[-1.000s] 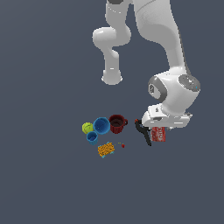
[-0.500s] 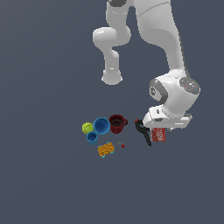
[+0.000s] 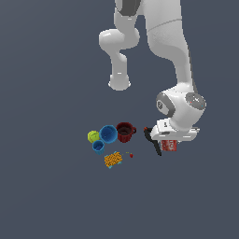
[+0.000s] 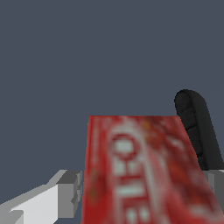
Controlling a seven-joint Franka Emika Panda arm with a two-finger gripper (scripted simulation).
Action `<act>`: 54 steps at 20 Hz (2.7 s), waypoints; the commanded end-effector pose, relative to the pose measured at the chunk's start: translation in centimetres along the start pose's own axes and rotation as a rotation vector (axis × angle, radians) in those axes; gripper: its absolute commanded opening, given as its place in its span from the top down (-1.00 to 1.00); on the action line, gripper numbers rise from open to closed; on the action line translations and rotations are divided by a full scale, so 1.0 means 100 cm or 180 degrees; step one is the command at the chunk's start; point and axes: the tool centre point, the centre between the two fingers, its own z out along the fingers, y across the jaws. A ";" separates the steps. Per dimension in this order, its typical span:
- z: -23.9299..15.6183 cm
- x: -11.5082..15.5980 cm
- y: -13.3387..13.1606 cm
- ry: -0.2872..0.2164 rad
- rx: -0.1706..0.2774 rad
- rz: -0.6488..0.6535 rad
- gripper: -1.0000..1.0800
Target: Pick up a designated object from a clutter of objects.
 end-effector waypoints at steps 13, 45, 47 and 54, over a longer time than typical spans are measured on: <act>0.006 0.001 -0.001 0.0005 0.0002 0.0001 1.00; -0.214 0.080 0.015 0.0006 0.0005 0.0002 1.00; -0.232 0.087 0.016 0.0006 0.0005 0.0002 1.00; -0.283 0.107 0.019 0.0006 0.0005 0.0002 1.00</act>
